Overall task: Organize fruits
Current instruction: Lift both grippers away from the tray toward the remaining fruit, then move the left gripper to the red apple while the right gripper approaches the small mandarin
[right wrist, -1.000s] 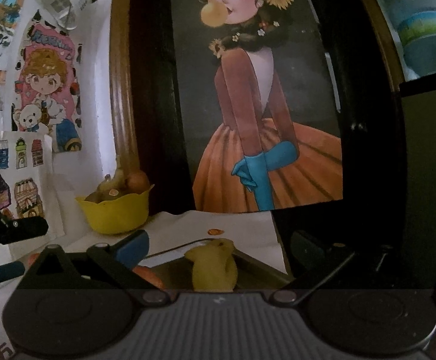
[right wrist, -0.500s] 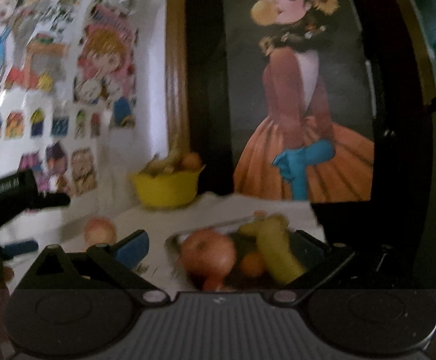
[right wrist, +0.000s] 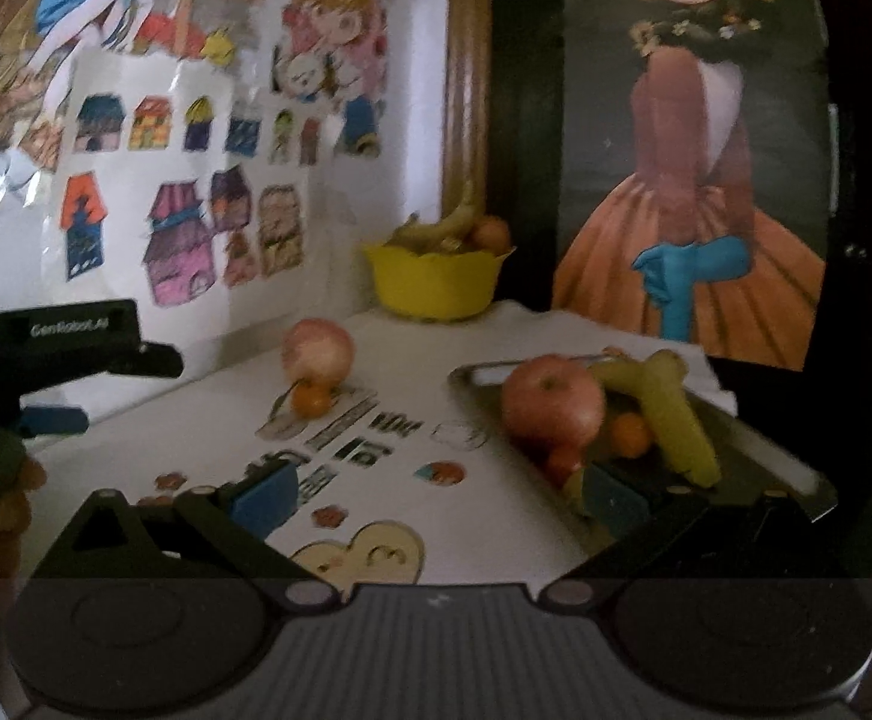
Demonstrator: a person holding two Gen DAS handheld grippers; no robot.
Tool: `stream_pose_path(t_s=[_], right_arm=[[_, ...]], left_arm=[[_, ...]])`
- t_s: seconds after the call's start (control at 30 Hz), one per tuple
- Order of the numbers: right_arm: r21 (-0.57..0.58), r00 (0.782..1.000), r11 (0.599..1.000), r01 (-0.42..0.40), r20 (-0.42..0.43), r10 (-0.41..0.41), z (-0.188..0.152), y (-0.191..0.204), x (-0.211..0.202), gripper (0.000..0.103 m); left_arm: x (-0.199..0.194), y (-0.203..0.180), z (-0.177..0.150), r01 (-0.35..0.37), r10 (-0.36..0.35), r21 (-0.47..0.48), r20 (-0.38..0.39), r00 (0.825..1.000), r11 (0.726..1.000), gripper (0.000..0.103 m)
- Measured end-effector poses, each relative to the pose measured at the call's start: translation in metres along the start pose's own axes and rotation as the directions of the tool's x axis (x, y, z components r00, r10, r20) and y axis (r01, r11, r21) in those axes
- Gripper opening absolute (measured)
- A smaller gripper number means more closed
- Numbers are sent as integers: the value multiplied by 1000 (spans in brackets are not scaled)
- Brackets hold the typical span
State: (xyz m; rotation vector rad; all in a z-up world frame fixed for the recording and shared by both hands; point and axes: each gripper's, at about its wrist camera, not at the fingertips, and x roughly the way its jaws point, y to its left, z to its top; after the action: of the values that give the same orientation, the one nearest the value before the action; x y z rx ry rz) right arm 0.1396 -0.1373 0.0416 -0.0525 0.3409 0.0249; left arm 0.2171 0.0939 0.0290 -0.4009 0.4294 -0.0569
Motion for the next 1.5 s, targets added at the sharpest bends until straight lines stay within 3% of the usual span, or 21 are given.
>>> stream_pose_path(t_s=[0.3,0.67,0.8,1.0,1.2,1.33,1.43,1.5], right_arm=[[-12,994,1000,7,-105,-9,-10,5,12,103],[-35,989,999,-9,-149,4,-9,1,16,103],[-65,985,996,-56,-166,44,-3,1,19,103],[-93,986,989,-113,-131,100,9,5,31,103],[-109,973,971,-212,-110,201,32,4,58,103],[-135,968,962,-239,-110,225,43,8,81,103],[-137,973,966,-221,-105,208,46,7,88,103],[-106,971,968,-229,-99,219,46,0,90,103]], left_arm=[[-4,-5,-3,-24,26,33,-48,998,999,102],[8,-12,7,-43,53,116,-77,996,992,102],[15,-18,15,-40,54,156,-81,995,987,102],[36,-33,19,-11,34,215,-104,994,976,102],[70,-44,29,4,32,244,-143,989,970,102],[92,-61,37,14,27,260,-155,987,965,102],[108,-74,42,60,-12,276,-170,985,959,102],[117,-82,45,39,8,282,-164,987,959,102]])
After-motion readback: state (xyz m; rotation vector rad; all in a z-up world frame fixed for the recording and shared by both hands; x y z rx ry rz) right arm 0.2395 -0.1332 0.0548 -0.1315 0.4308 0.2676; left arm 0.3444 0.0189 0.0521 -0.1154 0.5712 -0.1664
